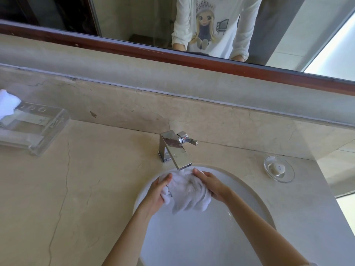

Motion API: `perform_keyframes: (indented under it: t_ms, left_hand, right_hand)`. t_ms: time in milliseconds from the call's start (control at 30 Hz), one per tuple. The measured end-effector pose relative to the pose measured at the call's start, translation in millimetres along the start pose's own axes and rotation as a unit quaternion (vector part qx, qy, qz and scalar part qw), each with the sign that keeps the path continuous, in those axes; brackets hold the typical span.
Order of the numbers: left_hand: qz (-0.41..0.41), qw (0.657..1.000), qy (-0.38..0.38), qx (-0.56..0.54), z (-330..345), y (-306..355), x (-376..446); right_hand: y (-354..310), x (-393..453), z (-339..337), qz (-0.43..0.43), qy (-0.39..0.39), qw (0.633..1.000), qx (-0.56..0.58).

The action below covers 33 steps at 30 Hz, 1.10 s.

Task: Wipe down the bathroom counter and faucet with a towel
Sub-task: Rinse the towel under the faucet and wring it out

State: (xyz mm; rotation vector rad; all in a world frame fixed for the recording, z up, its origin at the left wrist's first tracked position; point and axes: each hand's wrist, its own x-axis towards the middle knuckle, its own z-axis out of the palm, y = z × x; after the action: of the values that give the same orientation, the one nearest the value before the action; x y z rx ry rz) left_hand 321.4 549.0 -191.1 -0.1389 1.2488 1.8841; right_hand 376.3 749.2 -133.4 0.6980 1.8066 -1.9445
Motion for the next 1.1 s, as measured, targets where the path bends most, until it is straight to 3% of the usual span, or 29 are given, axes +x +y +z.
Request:
perform_keyframes:
  t_ms: [133,233,367,467,600,767,867,1000,1100]
  left_hand:
    - [-0.01,0.976,0.193,-0.098,32.5,-5.4,1.4]
    - [-0.048,0.953,0.298,-0.029,47.5,-6.3,6.0]
    - [-0.065,0.952,0.296,0.026,62.6,0.7,10.5]
    - [-0.09,0.955,0.281,-0.028,66.6,1.6,8.0]
    - [-0.067,0.937,0.341,0.022,64.5,9.3,1.6]
    - [0.013,0.911,0.411,0.021,66.8,22.4,12.3]
    - [-0.001,0.917,0.399,-0.004,76.1,17.3,14.5]
    - [-0.045,0.93,0.363,-0.03,84.3,1.3,9.5]
    - [-0.031,0.934,0.348,-0.074,83.7,8.7,9.0]
  right_hand:
    - [2.2,7.6,29.4,0.018,0.072,0.997,-0.022]
    - [-2.6,11.2,42.8,0.003,0.122,0.991,-0.063]
    - [-11.1,20.6,52.5,-0.032,0.136,0.98,-0.142]
    - [-19.5,23.7,54.9,-0.059,0.161,0.96,-0.219]
    - [-22.5,27.9,53.2,-0.09,0.205,0.924,-0.309]
    - [-14.9,6.6,69.2,-0.088,0.216,0.947,-0.219]
    - [-6.8,2.6,80.7,-0.094,0.225,0.944,-0.223]
    - [-12.3,14.9,67.4,-0.043,0.268,0.916,-0.297]
    - [-4.6,12.9,82.1,-0.084,0.247,0.874,-0.41]
